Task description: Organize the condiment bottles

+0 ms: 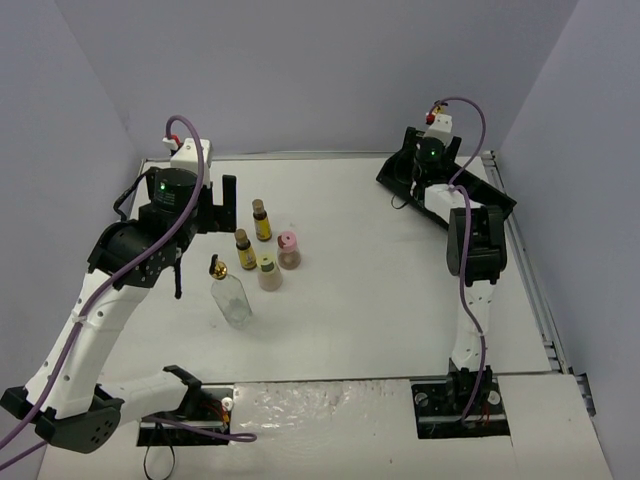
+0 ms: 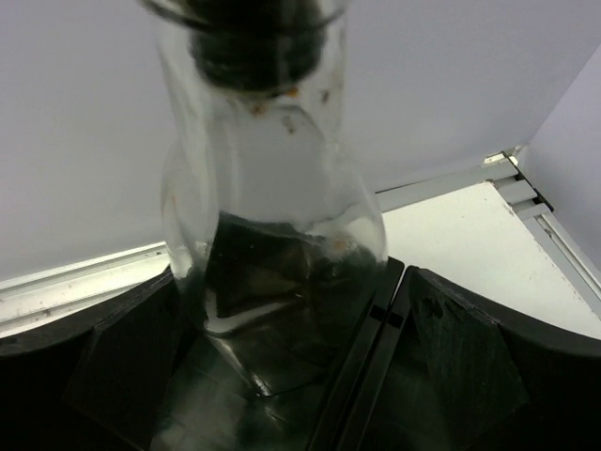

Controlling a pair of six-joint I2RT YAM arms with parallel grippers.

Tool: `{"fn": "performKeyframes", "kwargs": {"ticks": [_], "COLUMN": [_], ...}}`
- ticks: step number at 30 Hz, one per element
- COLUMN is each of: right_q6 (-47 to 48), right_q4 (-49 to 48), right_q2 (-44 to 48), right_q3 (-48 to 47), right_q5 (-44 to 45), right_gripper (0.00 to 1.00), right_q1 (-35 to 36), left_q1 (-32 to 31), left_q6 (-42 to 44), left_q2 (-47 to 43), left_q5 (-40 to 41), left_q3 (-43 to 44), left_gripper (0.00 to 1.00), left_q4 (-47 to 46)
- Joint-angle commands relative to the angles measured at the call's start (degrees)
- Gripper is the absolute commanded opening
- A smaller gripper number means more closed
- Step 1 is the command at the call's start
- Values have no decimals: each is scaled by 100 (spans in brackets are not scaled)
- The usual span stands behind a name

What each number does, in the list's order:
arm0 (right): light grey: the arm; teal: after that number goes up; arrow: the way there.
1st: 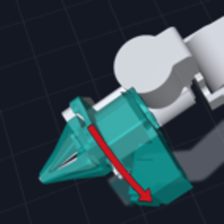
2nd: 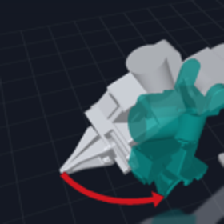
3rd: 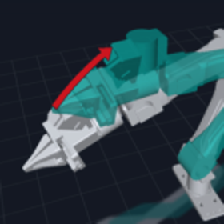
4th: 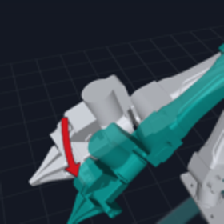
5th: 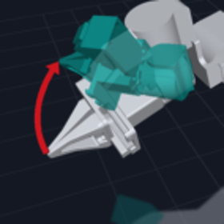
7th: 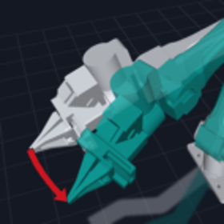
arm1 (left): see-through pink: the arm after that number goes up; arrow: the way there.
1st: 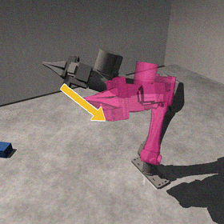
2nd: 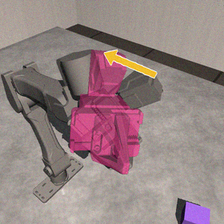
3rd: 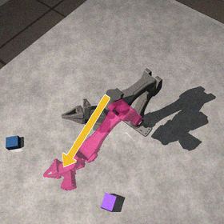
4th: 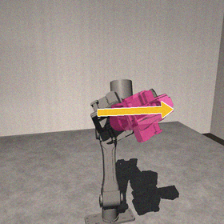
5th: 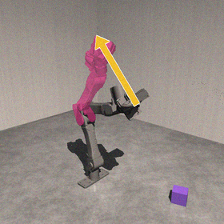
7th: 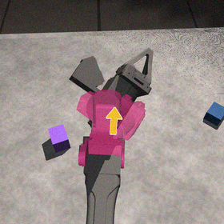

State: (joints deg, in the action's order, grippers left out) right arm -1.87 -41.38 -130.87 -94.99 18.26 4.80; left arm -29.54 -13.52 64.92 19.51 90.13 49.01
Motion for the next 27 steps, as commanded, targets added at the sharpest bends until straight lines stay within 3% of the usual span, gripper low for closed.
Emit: {"fn": "performKeyframes", "kwargs": {"ticks": [1, 16, 25, 27], "right_q6": [-8, -557, -1392, -1532], "right_q4": [-568, -161, 420, 934], "right_q2": [778, 1465, 3057, 3338], "right_q3": [78, 505, 1837, 1937], "right_q5": [205, 353, 459, 377], "right_gripper": [98, 99, 99, 99], "right_q1": [-49, -58, 30, 190], "left_q1": [45, 45, 45, 51], "left_q6": [26, -63, -207, -245], "left_q2": [-128, -50, -120, -120], "left_q5": [11, -17, 132, 150], "left_q3": [84, 93, 75, 110], "left_gripper": [97, 97, 97, 97], "left_q4": [-295, -322, -268, -243]}}
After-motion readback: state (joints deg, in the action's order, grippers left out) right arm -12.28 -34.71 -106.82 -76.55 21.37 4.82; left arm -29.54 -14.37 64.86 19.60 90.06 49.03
